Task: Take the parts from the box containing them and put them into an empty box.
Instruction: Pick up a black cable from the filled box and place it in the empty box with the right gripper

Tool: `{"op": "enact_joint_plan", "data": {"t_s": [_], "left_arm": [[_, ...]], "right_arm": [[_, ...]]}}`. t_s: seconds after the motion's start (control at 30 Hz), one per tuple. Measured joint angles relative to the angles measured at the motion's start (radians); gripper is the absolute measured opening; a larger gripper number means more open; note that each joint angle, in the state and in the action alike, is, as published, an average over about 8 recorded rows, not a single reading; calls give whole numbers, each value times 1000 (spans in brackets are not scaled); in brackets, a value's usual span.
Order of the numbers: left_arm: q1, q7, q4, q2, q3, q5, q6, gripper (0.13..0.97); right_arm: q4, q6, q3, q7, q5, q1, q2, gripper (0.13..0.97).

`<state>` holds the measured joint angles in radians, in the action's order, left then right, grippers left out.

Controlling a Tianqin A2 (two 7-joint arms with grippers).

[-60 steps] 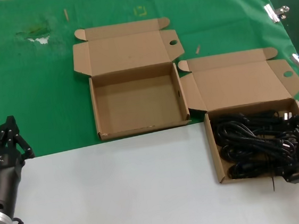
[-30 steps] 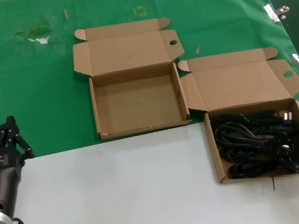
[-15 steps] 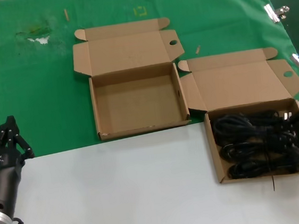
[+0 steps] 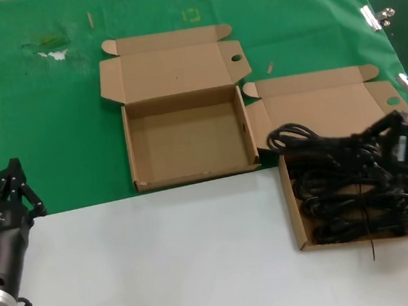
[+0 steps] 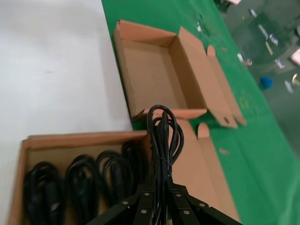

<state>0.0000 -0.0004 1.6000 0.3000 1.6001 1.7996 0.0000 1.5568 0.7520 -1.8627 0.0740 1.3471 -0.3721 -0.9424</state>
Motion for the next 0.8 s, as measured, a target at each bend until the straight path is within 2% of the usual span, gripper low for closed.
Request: {"op": "enact_joint_plan", "data": {"t_s": [0.43,0.8], "left_arm": [[0,0,0,0,0,0,0,140],[0,0,0,0,0,0,0,140]], "right_arm": [[-87,-35,-109,-57,-166,-168,231,168],[-171,-63,-179,-67,-287,-245,415,168]]}}
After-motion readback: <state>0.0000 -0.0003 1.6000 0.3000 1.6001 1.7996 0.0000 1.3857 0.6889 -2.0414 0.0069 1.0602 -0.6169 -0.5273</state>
